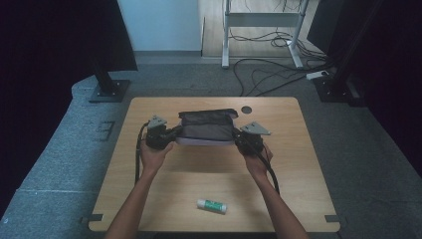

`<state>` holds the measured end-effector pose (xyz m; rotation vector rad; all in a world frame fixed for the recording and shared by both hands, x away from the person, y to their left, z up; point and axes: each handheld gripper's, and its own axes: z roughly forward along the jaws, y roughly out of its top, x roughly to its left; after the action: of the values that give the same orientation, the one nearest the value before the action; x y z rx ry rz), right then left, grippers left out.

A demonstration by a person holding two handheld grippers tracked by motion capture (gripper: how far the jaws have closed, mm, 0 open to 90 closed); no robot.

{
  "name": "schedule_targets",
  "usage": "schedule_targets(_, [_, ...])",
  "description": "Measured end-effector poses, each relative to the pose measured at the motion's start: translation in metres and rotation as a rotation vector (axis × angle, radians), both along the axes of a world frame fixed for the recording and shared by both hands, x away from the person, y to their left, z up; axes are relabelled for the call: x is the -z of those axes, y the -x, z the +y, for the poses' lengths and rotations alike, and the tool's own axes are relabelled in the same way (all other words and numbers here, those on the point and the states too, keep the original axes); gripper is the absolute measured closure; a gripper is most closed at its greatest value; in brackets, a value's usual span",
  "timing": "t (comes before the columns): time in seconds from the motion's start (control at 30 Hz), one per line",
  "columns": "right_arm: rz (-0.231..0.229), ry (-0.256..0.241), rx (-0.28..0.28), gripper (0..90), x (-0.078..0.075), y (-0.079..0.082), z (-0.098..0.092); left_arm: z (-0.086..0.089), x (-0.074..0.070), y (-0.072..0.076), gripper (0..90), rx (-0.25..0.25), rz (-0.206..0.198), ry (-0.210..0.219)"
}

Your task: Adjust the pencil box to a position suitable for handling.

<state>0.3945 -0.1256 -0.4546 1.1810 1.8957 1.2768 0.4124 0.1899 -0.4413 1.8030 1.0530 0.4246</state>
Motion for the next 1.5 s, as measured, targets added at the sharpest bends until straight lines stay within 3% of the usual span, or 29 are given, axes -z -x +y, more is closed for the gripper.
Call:
schedule_targets(0.27, [-0.010, -0.005, -0.013, 86.6, -0.001, 0.006, 0.001, 0.003, -0.003, 0.006, 87.0, 0.007, -0.008, 0.011])
schedule_targets(0.83, [-0.032, -0.029, -0.024, 86.7, 0.002, 0.022, 0.004, 0.011, 0.006, 0.022, 87.4, 0.029, 0.002, 0.055])
schedule_targets(1.13, [-0.015, -0.046, -0.029, 86.7, 0.012, 0.033, 0.001, 0.011, 0.015, 0.032, 87.4, 0.050, 0.014, 0.055])
schedule_targets(1.5, [0.048, -0.017, -0.037, 86.6, 0.036, 0.044, -0.001, 0.009, 0.040, 0.039, 87.1, 0.078, 0.076, 0.049])
